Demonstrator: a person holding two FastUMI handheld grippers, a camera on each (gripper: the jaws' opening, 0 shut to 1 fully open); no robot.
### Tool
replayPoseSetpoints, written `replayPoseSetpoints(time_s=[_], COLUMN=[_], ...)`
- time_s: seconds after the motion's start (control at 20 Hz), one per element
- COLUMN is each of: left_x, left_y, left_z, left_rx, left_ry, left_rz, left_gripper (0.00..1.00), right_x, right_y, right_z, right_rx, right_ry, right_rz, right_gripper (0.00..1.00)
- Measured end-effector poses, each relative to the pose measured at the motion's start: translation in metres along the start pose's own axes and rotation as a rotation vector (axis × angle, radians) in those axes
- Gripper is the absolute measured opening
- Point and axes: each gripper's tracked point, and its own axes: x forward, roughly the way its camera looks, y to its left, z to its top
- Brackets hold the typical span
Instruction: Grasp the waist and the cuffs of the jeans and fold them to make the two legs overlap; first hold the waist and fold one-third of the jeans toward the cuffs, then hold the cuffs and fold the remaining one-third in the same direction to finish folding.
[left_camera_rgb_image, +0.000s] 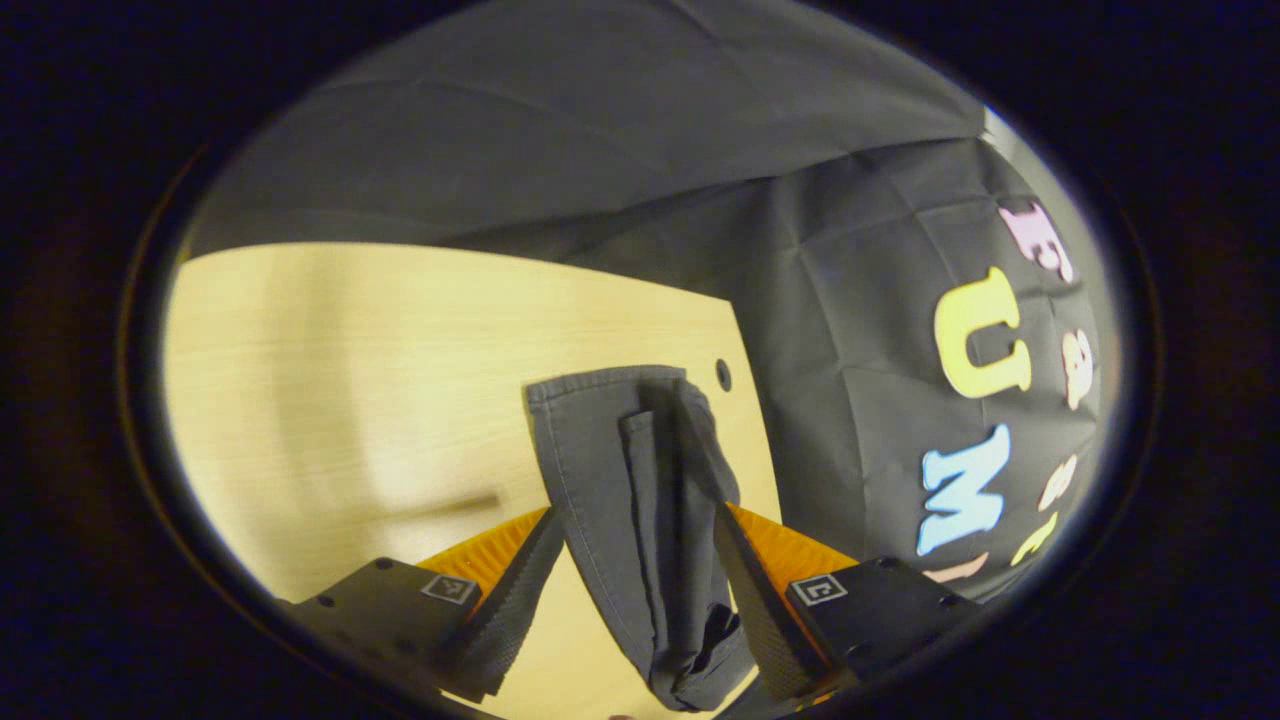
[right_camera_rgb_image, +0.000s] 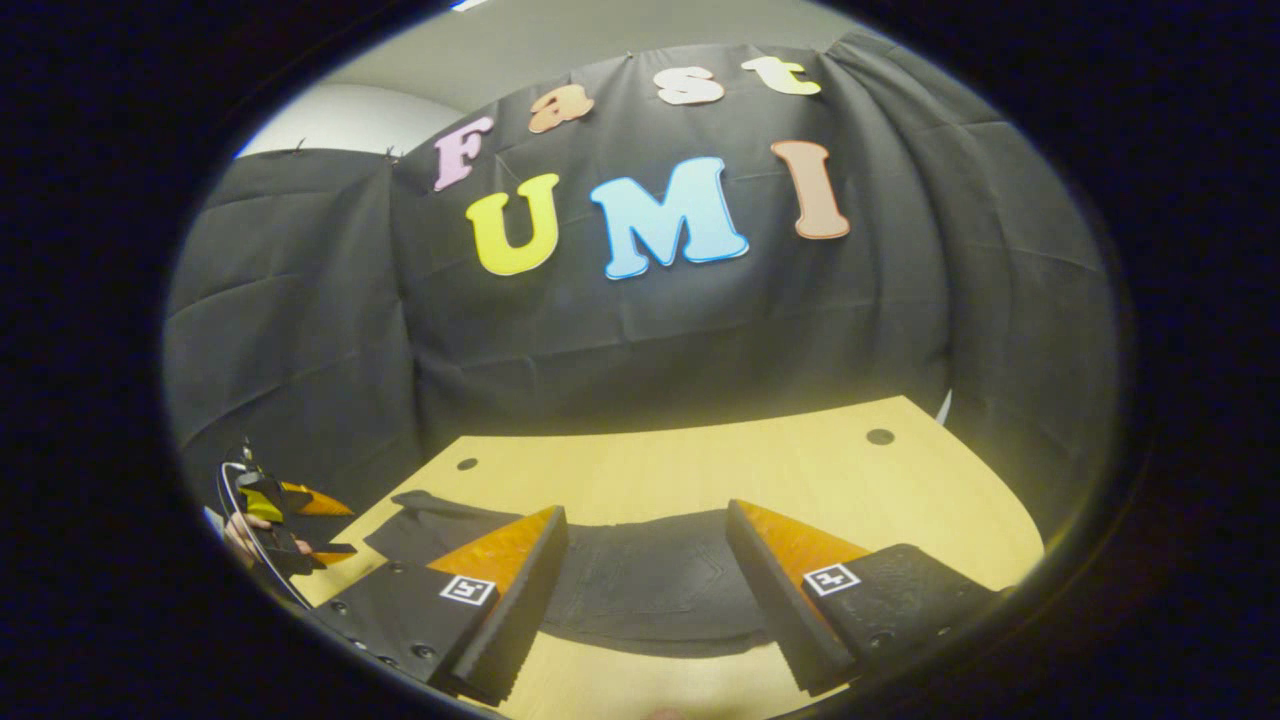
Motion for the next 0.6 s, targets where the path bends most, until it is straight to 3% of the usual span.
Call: replayPoseSetpoints(time_s=[0.1, 0.25, 0.6], left_x=[0.027, 0.014, 0.05], left_y=[0.012, 0.035, 0.006], left_z=[-0.003, -0.001, -0.006], left_rx=[-0.037, -0.06, -0.102], left_ry=[0.012, 0.038, 0.112], left_rz=[0.036, 0.063, -0.077], left_gripper=[0.98, 0.97, 0.92], right_x=[-0.007, -0.012, -0.015], right_y=[-0.005, -0.008, -0.011], right_z=[-0.002, 0.001, 0.01], right_rx=[0.019, 0.037, 0.095], right_ry=[0.008, 0.003, -0.011], right_rz=[-0.026, -0.052, -0.108], right_gripper=[0.95, 0.95, 0.95])
